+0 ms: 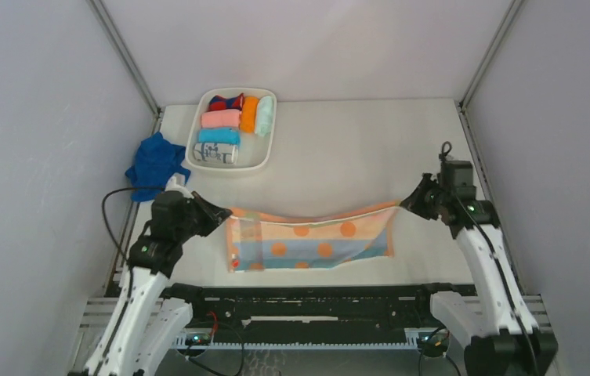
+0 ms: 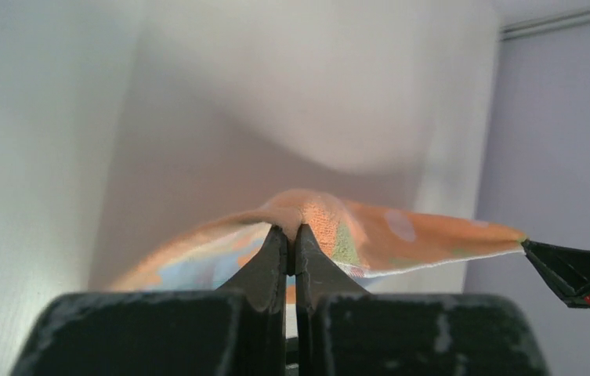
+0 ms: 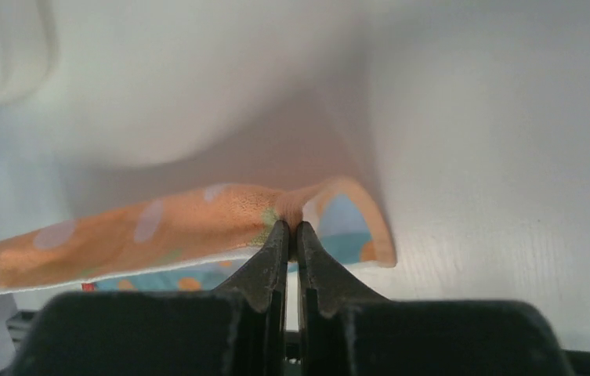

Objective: Roll the towels
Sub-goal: Fold the towel at the center of the board.

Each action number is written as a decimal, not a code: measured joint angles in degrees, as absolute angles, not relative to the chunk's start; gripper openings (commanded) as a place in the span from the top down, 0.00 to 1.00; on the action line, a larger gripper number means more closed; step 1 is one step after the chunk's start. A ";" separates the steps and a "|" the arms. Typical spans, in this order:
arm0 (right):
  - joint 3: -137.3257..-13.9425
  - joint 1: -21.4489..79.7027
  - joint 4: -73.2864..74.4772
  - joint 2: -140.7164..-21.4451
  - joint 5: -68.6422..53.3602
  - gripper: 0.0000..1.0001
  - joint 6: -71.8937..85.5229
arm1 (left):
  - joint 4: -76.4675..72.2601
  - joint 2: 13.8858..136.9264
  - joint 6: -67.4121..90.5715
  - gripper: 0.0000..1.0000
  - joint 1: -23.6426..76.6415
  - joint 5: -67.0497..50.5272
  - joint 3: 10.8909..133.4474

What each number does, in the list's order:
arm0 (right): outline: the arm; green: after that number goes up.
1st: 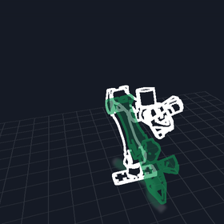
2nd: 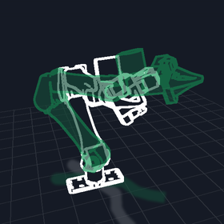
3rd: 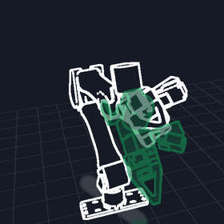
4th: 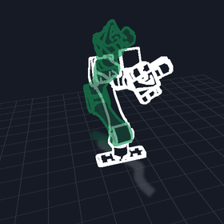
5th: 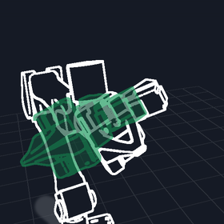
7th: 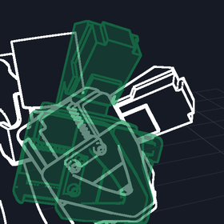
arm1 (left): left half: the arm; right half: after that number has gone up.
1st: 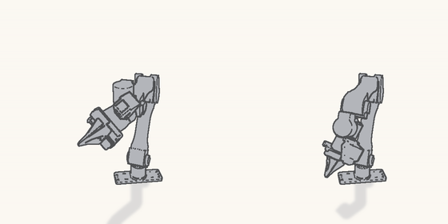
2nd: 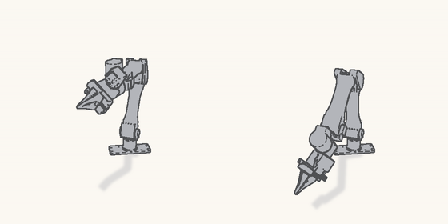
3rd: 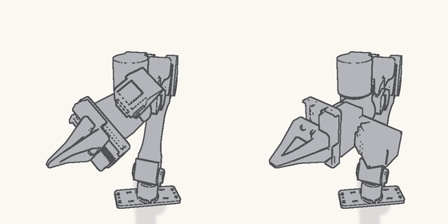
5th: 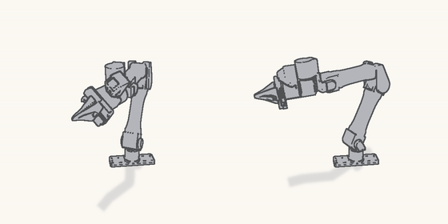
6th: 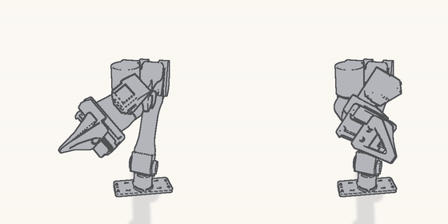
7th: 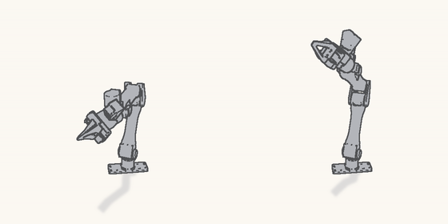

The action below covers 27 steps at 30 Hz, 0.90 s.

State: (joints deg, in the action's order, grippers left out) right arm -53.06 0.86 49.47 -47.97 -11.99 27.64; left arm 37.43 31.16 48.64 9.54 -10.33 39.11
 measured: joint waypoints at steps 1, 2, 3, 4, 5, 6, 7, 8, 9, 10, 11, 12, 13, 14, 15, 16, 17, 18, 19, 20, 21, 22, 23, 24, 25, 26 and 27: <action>-50.89 0.78 47.31 -50.63 -11.51 1.00 28.36 | 34.79 34.81 49.08 1.00 9.54 -10.02 36.82; -49.06 0.73 45.19 -53.71 -10.92 1.00 29.04 | 33.30 37.39 49.19 1.00 9.54 -9.61 35.75; -47.42 0.71 42.98 -57.04 -10.50 1.00 29.74 | 31.20 40.93 49.41 1.00 9.54 -9.19 34.70; -46.00 0.62 40.75 -60.62 -9.98 1.00 30.39 | 29.08 44.42 49.54 1.00 9.50 -8.86 34.11; -45.25 0.56 39.24 -63.29 -9.63 1.00 30.87 | 27.22 47.48 49.54 1.00 9.39 -8.67 33.82; -44.93 0.38 37.56 -66.28 -9.47 1.00 31.16 | 25.04 51.13 49.54 1.00 9.21 -8.47 33.69; -44.93 0.14 35.81 -68.95 -9.39 1.00 31.42 | 22.48 54.96 49.52 1.00 8.97 -8.25 33.69; -44.95 -0.10 33.95 -71.00 -9.28 1.00 31.59 | 20.80 57.14 49.50 1.00 8.73 -8.14 33.69; -45.08 -0.45 31.79 -73.58 -9.28 1.00 31.97 | 18.85 59.59 49.45 1.00 8.34 -8.14 33.71; -45.21 -0.80 30.33 -75.29 -9.32 1.00 32.12 | 17.12 61.87 49.39 1.00 7.90 -8.16 33.87; -45.36 -1.17 29.04 -76.75 -9.45 1.00 32.27 | 15.49 63.99 49.36 1.00 7.46 -8.16 33.93; -45.63 -1.56 27.97 -78.08 -9.65 1.00 32.42 | 14.48 65.54 49.32 1.00 7.09 -8.27 34.06; -46.06 -1.91 27.14 -79.26 -10.07 1.00 32.53 | 13.74 67.26 49.30 1.00 6.66 -8.56 34.33; -46.72 -2.20 26.57 -80.34 -10.66 1.00 32.62 | 12.99 68.90 49.10 1.00 6.17 -8.93 34.70; -47.46 -2.31 25.96 -81.23 -11.07 1.00 32.75 | 12.47 70.13 48.90 1.00 5.80 -9.23 35.09; -48.12 -2.35 25.23 -81.73 -11.53 1.00 32.84 | 12.08 70.89 48.84 1.00 5.54 -9.37 35.51; -48.60 -2.35 24.71 -81.82 -11.79 1.00 32.95 | 11.73 71.09 48.66 1.00 5.37 -9.37 35.83; -49.06 -2.35 24.27 -81.82 -12.10 1.00 33.01 | 11.60 71.09 48.47 1.00 5.30 -9.37 36.14; -49.71 -2.37 23.70 -81.80 -12.23 1.00 33.04 | 11.38 70.94 48.36 1.00 5.23 -9.32 36.67; -50.26 -2.39 23.27 -81.80 -12.38 1.00 33.06 | 11.22 70.85 48.25 1.00 5.21 -9.28 37.17; -50.85 -2.46 22.96 -81.80 -12.56 1.00 33.10 | 11.18 70.81 48.01 1.00 5.17 -9.21 37.58; -51.55 -2.50 22.87 -81.80 -12.67 1.00 33.19 | 11.16 70.81 47.77 1.00 5.17 -9.19 38.13; -52.36 -2.55 22.81 -81.82 -12.80 1.00 33.23 | 11.16 70.81 47.42 1.00 5.17 -9.17 38.63; -53.08 -2.57 22.57 -81.87 -12.95 1.00 33.26 | 11.14 70.81 47.24 1.00 5.15 -9.17 39.13; -53.60 -2.57 22.31 -81.87 -13.02 1.00 33.28 | 11.11 70.81 47.03 1.00 5.15 -9.17 39.53; -54.08 -2.57 22.00 -81.87 -13.13 1.00 33.26 | 10.96 70.81 46.87 1.00 5.15 -9.15 39.79; -54.24 -2.57 21.80 -81.87 -13.19 1.00 33.26 | 10.79 70.81 46.81 1.00 5.13 -9.15 39.88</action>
State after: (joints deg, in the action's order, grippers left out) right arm -54.24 -2.57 21.80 -81.87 -13.19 33.26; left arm 10.79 70.81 46.81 5.13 -9.15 39.88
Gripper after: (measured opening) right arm 0.010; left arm 0.019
